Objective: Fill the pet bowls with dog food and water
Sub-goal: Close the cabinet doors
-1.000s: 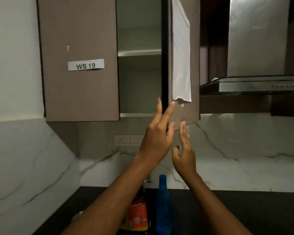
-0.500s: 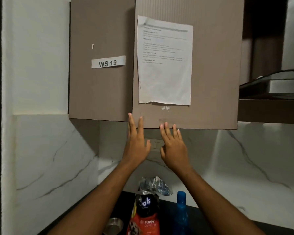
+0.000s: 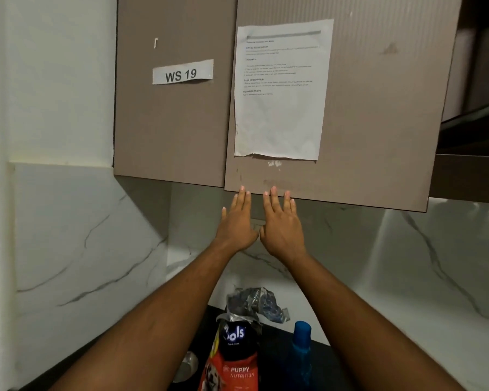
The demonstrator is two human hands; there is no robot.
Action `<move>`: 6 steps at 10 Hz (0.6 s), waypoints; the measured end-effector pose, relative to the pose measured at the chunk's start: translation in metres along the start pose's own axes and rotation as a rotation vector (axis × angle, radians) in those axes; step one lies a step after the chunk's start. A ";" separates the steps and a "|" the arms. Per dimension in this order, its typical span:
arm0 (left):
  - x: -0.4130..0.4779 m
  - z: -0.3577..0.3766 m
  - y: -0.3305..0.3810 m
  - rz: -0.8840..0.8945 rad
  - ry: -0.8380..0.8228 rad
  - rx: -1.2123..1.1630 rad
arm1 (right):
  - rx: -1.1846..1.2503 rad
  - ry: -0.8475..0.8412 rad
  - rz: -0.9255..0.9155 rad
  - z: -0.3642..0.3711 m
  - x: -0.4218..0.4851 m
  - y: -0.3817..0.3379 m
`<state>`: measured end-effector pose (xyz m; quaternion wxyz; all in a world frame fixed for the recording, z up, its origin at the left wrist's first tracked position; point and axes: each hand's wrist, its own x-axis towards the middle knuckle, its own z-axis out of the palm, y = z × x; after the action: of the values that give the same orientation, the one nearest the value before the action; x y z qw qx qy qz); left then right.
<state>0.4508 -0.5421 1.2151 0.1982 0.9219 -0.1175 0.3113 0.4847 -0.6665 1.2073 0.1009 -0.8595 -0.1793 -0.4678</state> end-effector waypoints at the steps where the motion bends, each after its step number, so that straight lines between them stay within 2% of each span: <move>1: 0.010 0.001 -0.001 -0.024 -0.009 0.028 | -0.013 -0.011 0.007 0.004 0.004 0.008; 4: 0.028 0.004 -0.015 -0.020 -0.065 -0.033 | 0.030 -0.186 -0.008 0.000 0.012 0.016; 6: 0.015 0.018 -0.044 0.090 -0.035 -0.322 | 0.358 -0.298 0.110 -0.003 -0.030 -0.013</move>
<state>0.4873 -0.5118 1.1980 0.3273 0.8774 -0.2105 0.2807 0.4625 -0.6618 1.1839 0.2496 -0.8959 -0.2253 -0.2903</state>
